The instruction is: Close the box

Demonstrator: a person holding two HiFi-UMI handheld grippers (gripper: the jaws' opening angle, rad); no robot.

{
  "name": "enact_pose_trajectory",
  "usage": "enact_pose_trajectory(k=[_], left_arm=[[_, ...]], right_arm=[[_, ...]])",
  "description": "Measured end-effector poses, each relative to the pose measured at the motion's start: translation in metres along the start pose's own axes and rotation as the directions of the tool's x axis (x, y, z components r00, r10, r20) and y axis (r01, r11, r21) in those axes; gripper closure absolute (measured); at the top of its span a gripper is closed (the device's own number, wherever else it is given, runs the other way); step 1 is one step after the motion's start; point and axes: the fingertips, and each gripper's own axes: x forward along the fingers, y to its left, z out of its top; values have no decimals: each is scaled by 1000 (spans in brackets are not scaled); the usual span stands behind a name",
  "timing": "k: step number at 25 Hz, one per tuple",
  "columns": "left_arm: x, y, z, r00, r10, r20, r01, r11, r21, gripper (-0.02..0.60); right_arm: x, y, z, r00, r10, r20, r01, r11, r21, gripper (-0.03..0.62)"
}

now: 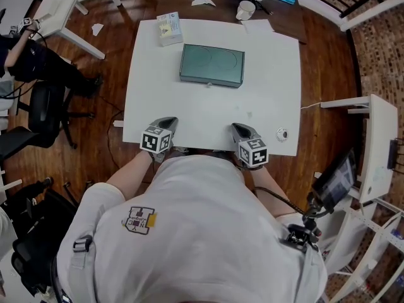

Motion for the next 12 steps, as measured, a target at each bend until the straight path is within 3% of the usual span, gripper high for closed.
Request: enact_pose_trajectory(k=[12], left_arm=[[-1,0,0,1000,8,8,-8,1000,0,583]], right_arm=[[-2,1,0,1000,-4,7,4,1000,-4,595]])
